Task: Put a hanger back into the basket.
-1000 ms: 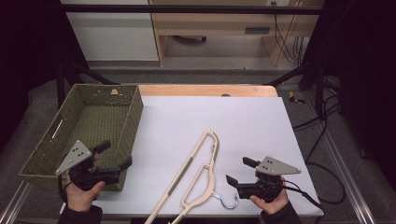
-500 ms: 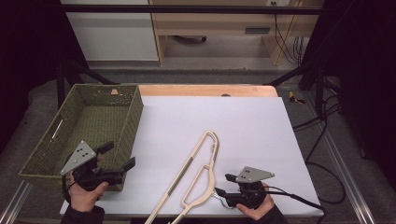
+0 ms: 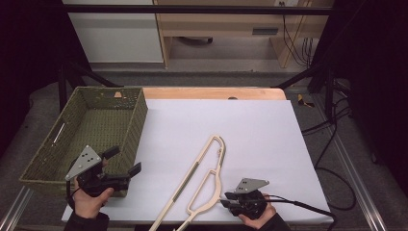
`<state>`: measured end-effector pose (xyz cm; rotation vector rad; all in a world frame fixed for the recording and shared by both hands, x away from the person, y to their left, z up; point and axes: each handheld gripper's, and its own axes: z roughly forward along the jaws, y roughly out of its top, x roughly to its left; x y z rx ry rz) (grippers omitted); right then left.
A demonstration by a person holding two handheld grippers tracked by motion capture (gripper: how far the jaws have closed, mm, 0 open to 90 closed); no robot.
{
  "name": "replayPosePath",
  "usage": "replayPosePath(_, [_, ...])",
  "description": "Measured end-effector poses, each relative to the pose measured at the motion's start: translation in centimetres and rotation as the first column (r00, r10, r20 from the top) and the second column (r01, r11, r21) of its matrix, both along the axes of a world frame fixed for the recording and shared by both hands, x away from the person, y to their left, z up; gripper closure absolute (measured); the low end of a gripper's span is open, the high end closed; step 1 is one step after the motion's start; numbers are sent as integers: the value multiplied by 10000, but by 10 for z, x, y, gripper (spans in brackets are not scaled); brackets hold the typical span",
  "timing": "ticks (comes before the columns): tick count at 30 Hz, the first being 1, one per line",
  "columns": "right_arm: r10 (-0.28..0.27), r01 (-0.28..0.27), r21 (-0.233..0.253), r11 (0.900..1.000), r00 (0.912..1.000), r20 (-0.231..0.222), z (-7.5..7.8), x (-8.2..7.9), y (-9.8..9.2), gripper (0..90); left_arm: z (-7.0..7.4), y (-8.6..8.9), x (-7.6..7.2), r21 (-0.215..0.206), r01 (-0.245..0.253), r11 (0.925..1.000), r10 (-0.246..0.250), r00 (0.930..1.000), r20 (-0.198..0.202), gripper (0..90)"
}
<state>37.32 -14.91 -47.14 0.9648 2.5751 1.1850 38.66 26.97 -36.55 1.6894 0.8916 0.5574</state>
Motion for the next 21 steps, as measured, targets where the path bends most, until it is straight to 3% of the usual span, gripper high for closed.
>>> replayPosePath(12, [254,-253,13,9997,9990,-379,-6,3,1,863,-2,-10,0,94,239,9997,-238,9997,-73,39])
replayPosePath(21, [280,-269,225,9994,9984,-497,-2,3,-1,883,-6,-22,-1,182,521,9985,-517,9984,-215,41])
